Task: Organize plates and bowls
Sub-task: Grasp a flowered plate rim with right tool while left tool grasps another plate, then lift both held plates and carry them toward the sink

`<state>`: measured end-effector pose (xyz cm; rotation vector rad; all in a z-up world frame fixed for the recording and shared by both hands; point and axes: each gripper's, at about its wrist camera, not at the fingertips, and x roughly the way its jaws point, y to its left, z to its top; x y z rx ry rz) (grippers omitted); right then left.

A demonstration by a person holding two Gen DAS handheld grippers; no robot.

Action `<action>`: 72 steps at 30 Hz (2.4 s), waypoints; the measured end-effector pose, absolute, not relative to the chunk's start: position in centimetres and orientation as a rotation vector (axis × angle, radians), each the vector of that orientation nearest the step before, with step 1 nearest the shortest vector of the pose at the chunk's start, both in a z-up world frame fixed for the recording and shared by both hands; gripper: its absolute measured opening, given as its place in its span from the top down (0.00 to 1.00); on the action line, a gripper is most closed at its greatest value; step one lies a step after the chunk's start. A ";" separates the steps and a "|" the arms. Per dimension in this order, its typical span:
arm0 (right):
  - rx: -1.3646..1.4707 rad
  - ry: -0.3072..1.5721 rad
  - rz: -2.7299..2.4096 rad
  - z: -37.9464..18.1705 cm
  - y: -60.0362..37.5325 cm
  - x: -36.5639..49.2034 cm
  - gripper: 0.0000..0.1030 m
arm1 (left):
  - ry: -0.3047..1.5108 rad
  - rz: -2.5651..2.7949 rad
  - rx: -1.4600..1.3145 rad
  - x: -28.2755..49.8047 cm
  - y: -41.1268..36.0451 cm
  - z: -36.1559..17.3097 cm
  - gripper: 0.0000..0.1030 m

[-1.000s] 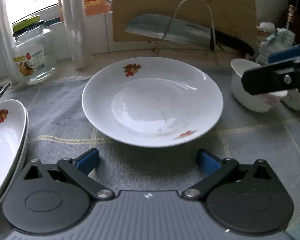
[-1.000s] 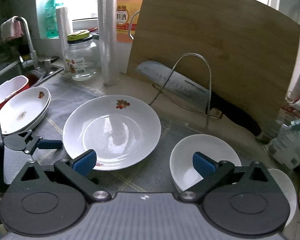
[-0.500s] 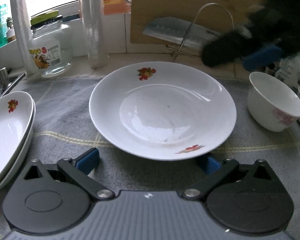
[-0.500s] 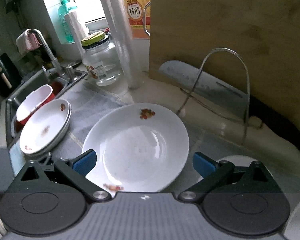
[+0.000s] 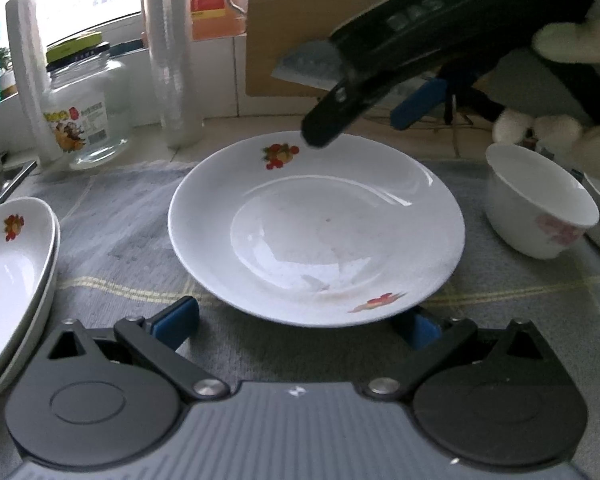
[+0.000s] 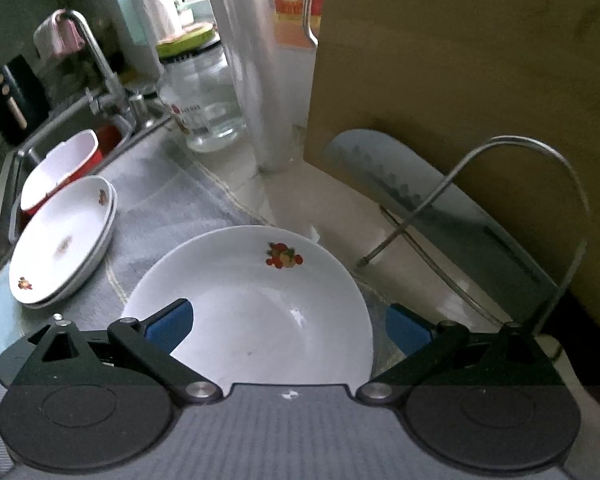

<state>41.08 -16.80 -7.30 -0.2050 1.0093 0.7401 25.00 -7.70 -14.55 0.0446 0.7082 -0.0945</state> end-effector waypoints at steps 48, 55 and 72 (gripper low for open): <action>-0.237 1.175 0.964 -10.5 -13.9 45.8 0.16 | 0.683 -0.168 0.102 24.9 -7.2 -14.3 0.01; -0.221 1.163 0.979 -10.6 -14.0 45.7 0.16 | 0.672 -0.190 0.124 25.0 -6.7 -14.3 0.01; -0.214 1.168 1.004 -9.9 -14.2 42.9 0.16 | 0.686 -0.198 0.147 24.3 -5.9 -14.2 0.02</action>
